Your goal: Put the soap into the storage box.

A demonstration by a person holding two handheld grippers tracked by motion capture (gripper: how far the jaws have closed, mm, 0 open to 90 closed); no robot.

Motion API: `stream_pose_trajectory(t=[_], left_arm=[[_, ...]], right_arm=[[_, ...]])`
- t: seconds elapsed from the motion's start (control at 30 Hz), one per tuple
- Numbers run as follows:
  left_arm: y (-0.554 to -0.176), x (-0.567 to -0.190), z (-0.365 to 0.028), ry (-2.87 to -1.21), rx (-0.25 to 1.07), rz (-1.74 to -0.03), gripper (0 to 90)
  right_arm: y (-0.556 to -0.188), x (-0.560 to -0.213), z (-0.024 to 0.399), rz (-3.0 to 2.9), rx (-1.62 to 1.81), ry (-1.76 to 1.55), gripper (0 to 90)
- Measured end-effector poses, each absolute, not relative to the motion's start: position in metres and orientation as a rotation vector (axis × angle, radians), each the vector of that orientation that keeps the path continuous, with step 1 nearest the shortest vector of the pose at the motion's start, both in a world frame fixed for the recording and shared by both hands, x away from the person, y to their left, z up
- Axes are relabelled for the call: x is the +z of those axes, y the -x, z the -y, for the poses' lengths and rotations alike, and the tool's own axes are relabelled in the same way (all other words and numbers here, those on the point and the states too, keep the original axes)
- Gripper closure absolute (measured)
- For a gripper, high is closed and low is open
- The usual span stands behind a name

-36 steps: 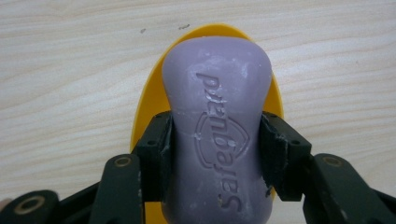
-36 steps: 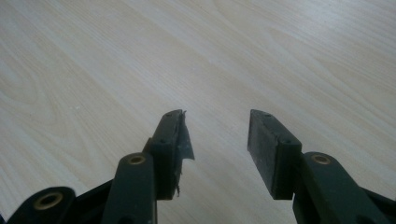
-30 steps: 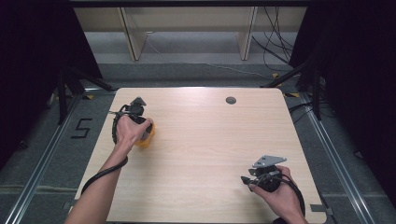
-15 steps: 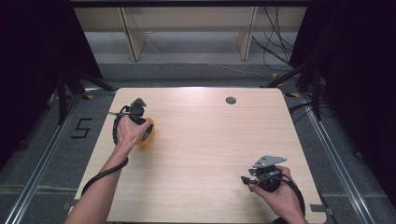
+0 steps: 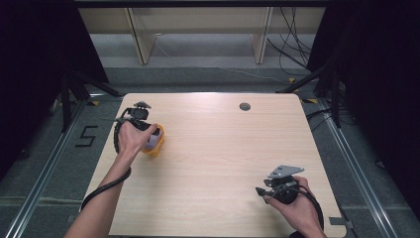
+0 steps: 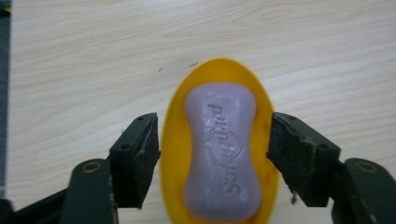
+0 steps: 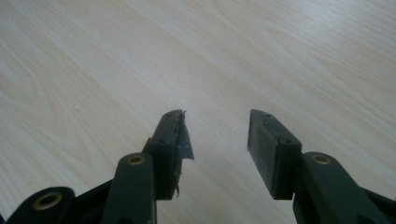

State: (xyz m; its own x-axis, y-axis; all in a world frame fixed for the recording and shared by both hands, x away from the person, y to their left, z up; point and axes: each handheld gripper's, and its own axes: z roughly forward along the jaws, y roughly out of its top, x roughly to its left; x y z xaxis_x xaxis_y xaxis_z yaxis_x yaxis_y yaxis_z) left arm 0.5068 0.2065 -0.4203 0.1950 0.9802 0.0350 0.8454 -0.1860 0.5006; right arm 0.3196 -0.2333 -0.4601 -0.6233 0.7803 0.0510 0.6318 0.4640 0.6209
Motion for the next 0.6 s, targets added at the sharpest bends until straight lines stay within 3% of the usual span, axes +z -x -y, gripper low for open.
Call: stream_pose_trajectory(t=[0.17,0.6], left_arm=[[-0.497,-0.42,-0.208,-2.089,0.519,-1.661,28.8],[-0.462,-0.398,-0.208,-1.992,0.482,-1.518,29.2]], right_arm=[[-0.32,-0.461,0.235,-2.467,0.899,-1.2,56.1],[-0.321,-0.461,0.241,-2.454,0.921,-1.217,56.1]])
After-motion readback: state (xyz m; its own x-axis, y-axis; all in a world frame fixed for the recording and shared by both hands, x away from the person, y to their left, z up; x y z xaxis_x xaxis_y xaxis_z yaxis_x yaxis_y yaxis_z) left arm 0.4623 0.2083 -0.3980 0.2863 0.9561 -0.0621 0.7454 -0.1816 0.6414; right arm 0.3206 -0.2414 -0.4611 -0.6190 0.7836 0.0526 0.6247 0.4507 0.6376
